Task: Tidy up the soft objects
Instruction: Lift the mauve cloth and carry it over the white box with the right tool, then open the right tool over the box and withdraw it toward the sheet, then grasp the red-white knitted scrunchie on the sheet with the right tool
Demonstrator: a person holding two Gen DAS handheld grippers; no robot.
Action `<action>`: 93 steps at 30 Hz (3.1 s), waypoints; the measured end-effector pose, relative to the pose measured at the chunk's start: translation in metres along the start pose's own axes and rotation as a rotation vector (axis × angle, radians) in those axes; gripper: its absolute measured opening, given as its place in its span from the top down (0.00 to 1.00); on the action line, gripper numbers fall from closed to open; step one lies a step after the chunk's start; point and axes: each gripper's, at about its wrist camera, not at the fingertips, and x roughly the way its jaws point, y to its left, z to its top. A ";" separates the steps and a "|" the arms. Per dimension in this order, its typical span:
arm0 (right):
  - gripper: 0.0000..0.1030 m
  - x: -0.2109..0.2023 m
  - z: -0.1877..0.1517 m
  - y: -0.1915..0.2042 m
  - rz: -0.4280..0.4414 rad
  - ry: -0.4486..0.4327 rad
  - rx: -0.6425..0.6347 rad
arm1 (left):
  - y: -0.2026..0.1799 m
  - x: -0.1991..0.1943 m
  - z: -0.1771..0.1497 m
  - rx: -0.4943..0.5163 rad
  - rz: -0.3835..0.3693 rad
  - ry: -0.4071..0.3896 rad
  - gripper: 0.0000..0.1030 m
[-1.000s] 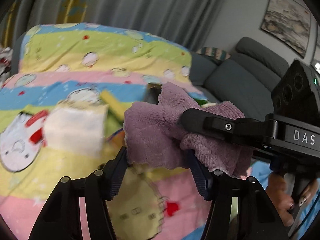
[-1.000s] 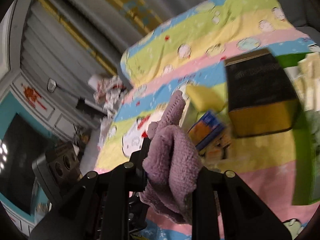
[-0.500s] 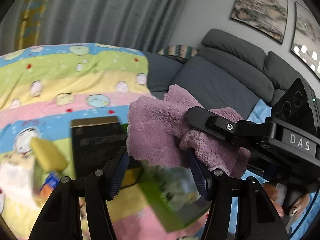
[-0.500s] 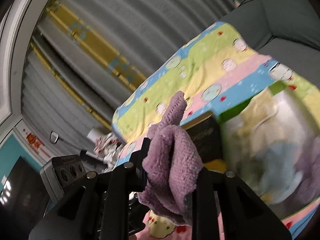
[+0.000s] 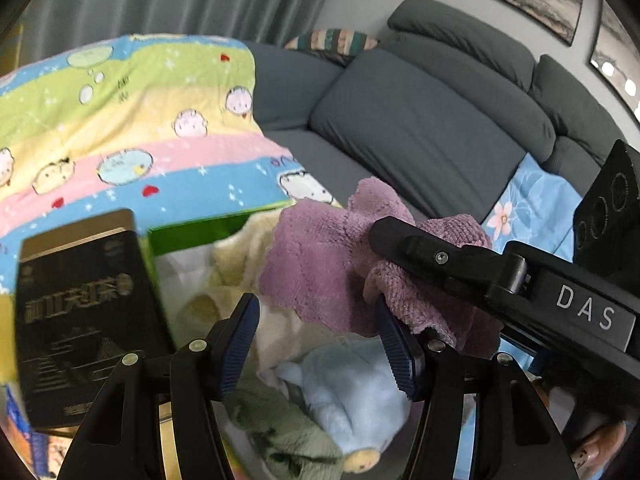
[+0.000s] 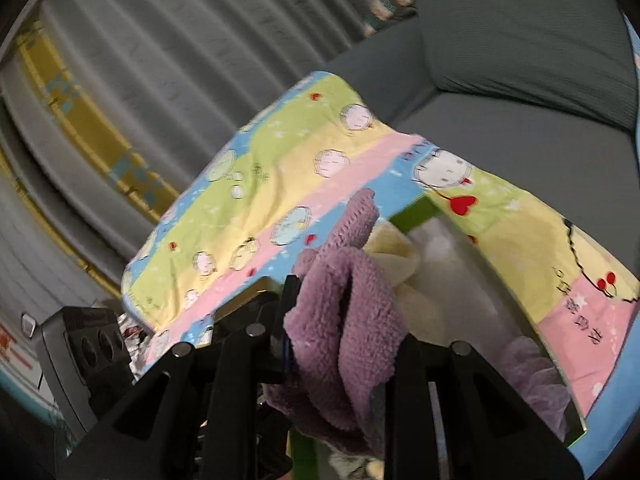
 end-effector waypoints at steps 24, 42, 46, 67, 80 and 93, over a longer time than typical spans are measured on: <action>0.05 -0.023 -0.015 -0.008 -0.162 -0.051 -0.010 | 0.004 -0.061 -0.028 -0.044 -0.011 0.015 0.21; 0.01 -0.042 -0.109 0.080 -0.022 0.067 -0.202 | 0.192 -0.274 -0.217 -0.518 0.433 -0.118 0.14; 0.03 -0.015 -0.135 0.119 0.041 0.159 -0.222 | 0.208 -0.289 -0.240 -0.580 0.467 -0.138 0.14; 0.24 0.159 -0.264 0.364 0.017 0.536 -0.761 | 0.289 -0.287 -0.272 -0.677 0.516 -0.121 0.14; 0.29 0.254 -0.298 0.399 -0.144 0.629 -0.962 | 0.302 -0.297 -0.276 -0.700 0.418 -0.200 0.14; 0.92 0.186 -0.296 0.388 0.013 0.641 -0.883 | 0.289 -0.298 -0.279 -0.684 0.453 -0.203 0.14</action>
